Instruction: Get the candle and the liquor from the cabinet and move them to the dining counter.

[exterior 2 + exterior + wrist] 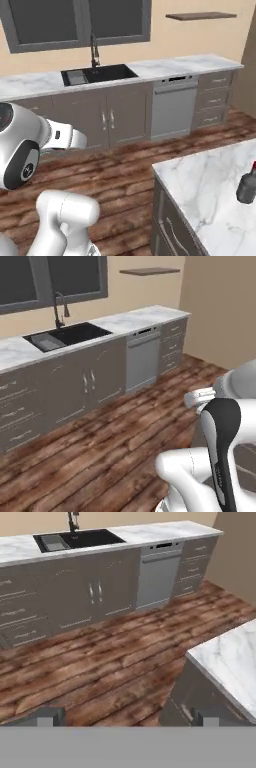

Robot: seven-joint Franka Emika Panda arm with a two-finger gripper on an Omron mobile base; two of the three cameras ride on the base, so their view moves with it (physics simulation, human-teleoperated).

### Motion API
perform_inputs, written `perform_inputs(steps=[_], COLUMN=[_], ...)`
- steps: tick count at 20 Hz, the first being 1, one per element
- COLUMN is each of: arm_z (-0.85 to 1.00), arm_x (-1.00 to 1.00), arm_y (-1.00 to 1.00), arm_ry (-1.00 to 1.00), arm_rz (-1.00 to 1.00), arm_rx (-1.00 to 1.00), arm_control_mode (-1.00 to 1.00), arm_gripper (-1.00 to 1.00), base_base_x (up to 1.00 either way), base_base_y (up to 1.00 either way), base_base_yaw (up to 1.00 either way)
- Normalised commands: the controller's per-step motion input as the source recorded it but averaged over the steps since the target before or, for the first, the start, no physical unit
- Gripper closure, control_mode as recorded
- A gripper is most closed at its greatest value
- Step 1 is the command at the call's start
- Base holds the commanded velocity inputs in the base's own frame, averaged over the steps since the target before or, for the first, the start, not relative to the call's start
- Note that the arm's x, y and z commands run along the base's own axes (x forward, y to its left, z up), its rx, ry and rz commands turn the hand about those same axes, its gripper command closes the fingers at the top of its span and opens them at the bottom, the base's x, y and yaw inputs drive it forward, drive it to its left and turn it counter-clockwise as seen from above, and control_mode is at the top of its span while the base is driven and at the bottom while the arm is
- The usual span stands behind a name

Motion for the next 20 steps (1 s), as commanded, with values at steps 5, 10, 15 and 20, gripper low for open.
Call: perform_inputs(steps=[5,10,15,20], arm_z=[0.00,0.00,0.00,0.00], arm_x=[0.00,0.00,0.00,0.00], arm_y=[0.00,0.00,0.00,0.00], arm_ry=[0.00,0.00,0.00,0.00], arm_rz=[0.00,0.00,0.00,0.00], arm_rx=[0.00,0.00,0.00,0.00], arm_control_mode=[1.00,1.00,1.00,1.00], arm_gripper=[-1.00,-1.00,-1.00,-1.00], base_base_x=[-0.03,-0.03,-0.03,-0.04], base_base_y=[0.00,0.00,0.00,0.00], base_base_yaw=[1.00,1.00,1.00,1.00])
